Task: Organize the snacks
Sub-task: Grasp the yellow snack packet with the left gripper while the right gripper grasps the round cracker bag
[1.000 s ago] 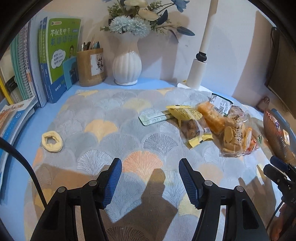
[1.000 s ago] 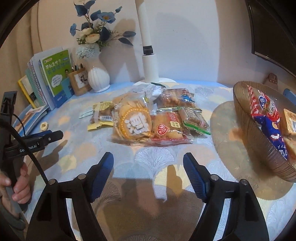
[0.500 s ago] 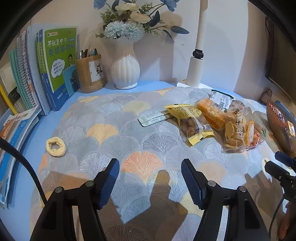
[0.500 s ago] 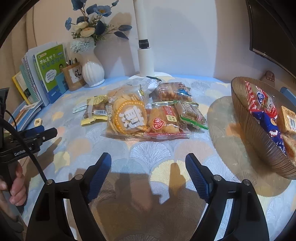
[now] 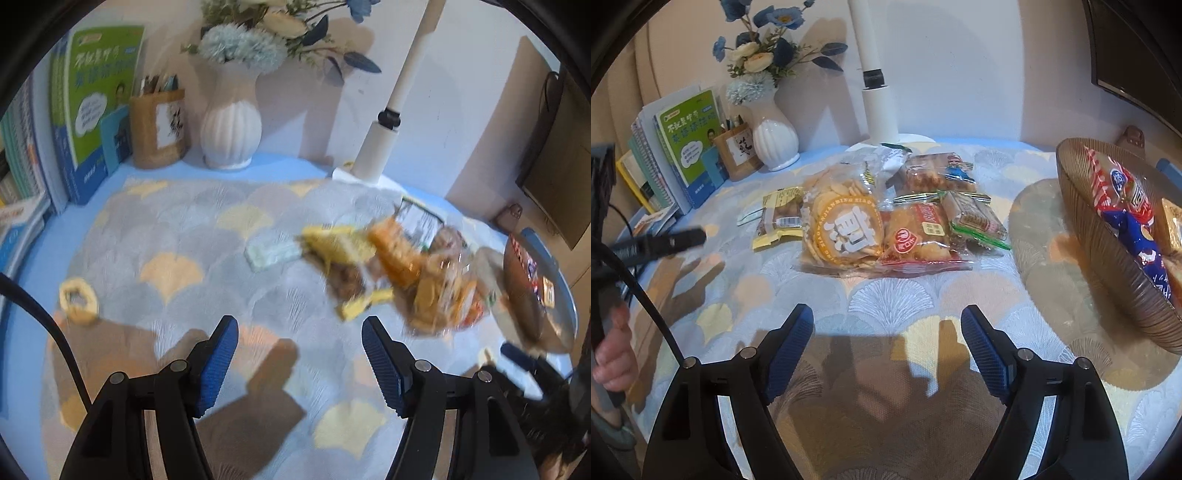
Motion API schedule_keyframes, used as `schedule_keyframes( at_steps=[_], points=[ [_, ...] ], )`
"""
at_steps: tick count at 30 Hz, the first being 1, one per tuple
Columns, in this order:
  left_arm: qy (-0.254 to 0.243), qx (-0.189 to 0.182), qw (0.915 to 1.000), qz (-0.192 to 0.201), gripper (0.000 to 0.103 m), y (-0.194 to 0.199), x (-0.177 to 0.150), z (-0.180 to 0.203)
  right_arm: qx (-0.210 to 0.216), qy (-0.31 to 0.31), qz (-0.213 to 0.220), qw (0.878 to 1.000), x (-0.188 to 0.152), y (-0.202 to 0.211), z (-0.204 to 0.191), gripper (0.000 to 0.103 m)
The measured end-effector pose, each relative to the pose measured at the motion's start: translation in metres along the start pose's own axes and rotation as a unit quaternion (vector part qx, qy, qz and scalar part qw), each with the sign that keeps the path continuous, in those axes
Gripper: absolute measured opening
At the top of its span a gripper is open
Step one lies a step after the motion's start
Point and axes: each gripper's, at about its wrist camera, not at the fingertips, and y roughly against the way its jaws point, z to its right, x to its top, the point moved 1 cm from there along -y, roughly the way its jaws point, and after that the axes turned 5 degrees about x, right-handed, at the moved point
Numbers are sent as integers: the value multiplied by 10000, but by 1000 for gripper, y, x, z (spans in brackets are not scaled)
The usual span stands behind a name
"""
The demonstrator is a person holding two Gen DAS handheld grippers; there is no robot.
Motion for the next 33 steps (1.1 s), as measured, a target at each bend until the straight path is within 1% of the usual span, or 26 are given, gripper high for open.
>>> schedule_keyframes(
  at_steps=[2, 4, 6, 8, 10, 12, 15, 17, 18, 19, 20, 21, 22, 23, 24, 26, 27, 28, 30, 32, 33],
  points=[
    [-116, 82, 9999, -48, 67, -5, 12, 10, -7, -71, 47, 10000, 0, 2, 2, 82],
    [-213, 113, 9995, -185, 67, -18, 23, 20, -16, -198, 79, 9998, 2, 3, 7, 82],
    [-236, -12, 9987, -451, 67, -38, 31, 30, 16, -278, 62, 9996, 6, 3, 9, 82],
    [-203, -124, 9977, -631, 67, -53, 34, 35, 179, -308, 43, 9994, 16, 3, 9, 82],
    [-149, -223, 9969, -744, 67, -68, 38, 38, 284, -220, 107, 9993, 31, 5, 3, 82],
    [-82, -332, 9964, -769, 67, -76, 41, 38, 314, -78, 129, 9994, 43, 2, -4, 82],
    [11, -512, 9953, -824, 67, -84, 42, 36, 305, 165, 74, 9994, 61, -18, -19, 82],
    [16, -530, 9950, -849, 65, -90, 41, 36, 322, 237, 20, 9992, 65, -34, -24, 82],
    [5, -517, 9953, -815, 62, -90, 39, 35, 312, 244, -21, 9992, 67, -43, -26, 82],
    [-7, -511, 9957, -779, 55, -89, 40, 35, 316, 243, -85, 9992, 67, -53, -28, 82],
    [-12, -527, 9957, -759, 51, -89, 40, 35, 350, 243, -117, 9990, 67, -58, -29, 81],
    [22, -542, 9958, -739, 49, -88, 40, 34, 411, 260, -137, 9987, 65, -63, -30, 79],
    [49, -554, 9958, -724, 47, -88, 41, 33, 430, 342, -159, 9984, 64, -68, -33, 73],
    [59, -560, 9959, -712, 47, -88, 41, 31, 309, 459, -164, 9983, 62, -70, -35, 63],
    [60, -571, 9959, -699, 45, -87, 42, 31, 184, 592, -173, 9979, 60, -71, -38, 62],
    [83, -598, 9959, -670, 42, -85, 42, 30, 177, 710, -102, 9973, 59, -69, -41, 60],
    [76, -632, 9958, -652, 38, -83, 42, 30, 214, 709, -78, 9972, 57, -67, -41, 60],
    [51, -650, 9959, -625, 37, -82, 42, 30, 237, 697, -55, 9973, 56, -64, -39, 59],
    [-49, -688, 9961, -558, 36, -75, 39, 32, 276, 642, -6, 9976, 53, -54, -38, 59],
    [-194, -755, 9955, -541, 36, -65, 34, 35, 407, 545, 82, 9976, 47, -37, -37, 59],
    [-267, -859, 9944, -555, 35, -56, 30, 37, 500, 501, 154, 9974, 40, -23, -36, 59]
  ],
)
